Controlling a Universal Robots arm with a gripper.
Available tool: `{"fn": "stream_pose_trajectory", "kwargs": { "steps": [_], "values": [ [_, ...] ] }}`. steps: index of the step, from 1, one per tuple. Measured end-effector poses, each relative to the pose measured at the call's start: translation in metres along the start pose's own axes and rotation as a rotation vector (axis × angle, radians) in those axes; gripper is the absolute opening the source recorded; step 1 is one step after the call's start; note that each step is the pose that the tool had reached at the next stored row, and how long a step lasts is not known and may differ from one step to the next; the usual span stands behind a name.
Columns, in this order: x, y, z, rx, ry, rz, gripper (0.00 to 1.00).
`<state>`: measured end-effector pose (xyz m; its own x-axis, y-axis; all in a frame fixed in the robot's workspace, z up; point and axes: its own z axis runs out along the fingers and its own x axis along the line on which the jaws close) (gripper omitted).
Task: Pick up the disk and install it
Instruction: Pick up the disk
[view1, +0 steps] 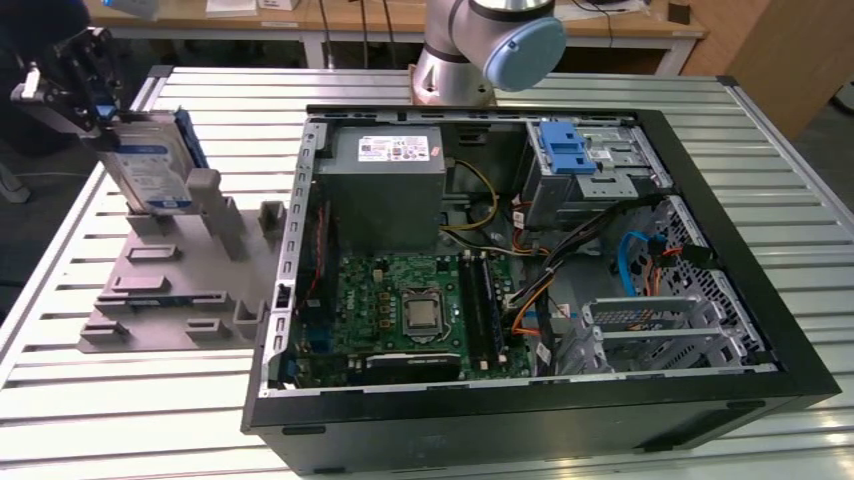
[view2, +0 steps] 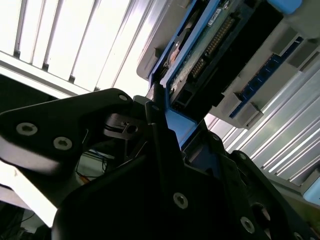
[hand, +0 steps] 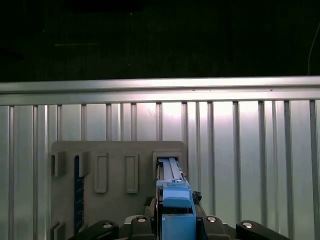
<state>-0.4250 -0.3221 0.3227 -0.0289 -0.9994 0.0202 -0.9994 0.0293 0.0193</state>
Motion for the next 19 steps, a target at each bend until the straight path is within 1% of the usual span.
{"fn": "stream_pose_trajectory", "kwargs": {
  "steps": [15,19],
  "values": [
    [0.0006,0.0006,-0.0295,-0.0002,-0.0007,0.0,0.36],
    [0.0007,0.0007,-0.0355,-0.0002,-0.0013,0.0,0.36]
  ]
}}
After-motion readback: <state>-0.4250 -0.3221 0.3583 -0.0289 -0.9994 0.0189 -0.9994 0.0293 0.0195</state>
